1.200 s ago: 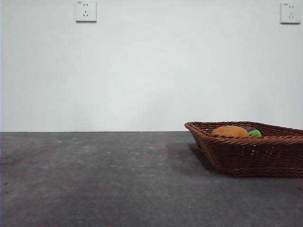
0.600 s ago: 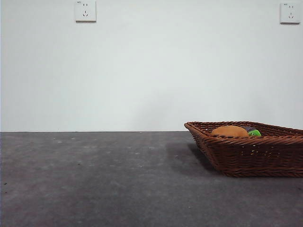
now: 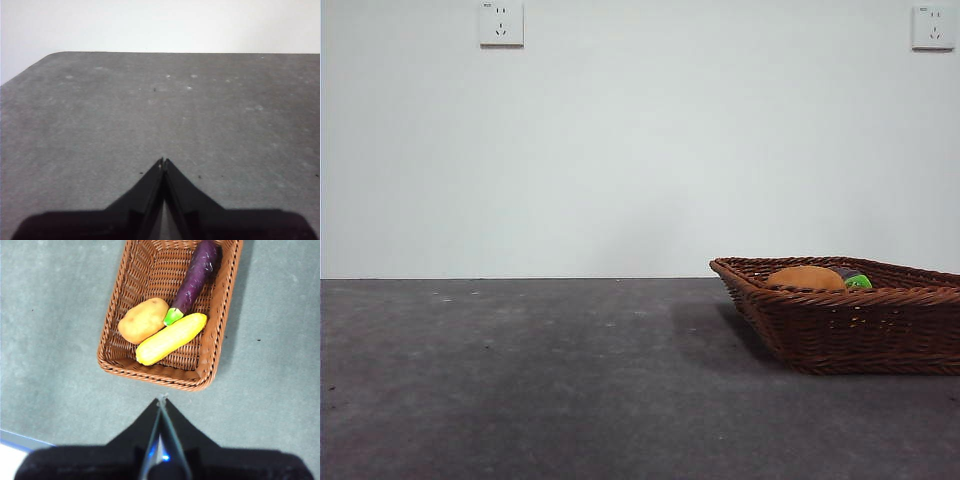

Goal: Help me put the vegetables on the table into the basket

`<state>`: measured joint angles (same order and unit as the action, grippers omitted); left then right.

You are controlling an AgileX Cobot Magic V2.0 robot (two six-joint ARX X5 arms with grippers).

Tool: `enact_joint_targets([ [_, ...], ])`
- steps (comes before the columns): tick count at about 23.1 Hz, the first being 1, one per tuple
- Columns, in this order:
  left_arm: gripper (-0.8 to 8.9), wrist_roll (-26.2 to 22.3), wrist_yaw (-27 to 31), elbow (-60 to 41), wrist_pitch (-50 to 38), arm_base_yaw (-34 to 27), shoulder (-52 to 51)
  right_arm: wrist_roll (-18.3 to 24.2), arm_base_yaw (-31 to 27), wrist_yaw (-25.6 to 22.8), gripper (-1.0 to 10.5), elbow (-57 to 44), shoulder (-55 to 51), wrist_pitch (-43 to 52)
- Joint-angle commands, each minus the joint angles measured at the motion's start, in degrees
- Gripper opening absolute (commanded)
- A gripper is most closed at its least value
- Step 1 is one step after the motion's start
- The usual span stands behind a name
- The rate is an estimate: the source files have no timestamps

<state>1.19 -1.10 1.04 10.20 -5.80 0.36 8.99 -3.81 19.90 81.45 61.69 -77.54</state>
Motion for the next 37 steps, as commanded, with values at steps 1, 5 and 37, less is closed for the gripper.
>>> enact_joint_targets([
  [1,-0.03,0.7,-0.8,-0.6,-0.7,0.4,-0.1,0.3,0.1,0.0,0.0,0.1,0.1,-1.2],
  [5,-0.03,0.7,-0.8,-0.6,-0.7,0.4,0.8,0.3,0.1,0.0,0.0,0.1,0.1,-1.2],
  [37,-0.03,0.7,-0.8,-0.6,-0.7,0.4,3.4,-3.3,0.0,-3.2,0.0,-49.1,-48.6,55.9],
])
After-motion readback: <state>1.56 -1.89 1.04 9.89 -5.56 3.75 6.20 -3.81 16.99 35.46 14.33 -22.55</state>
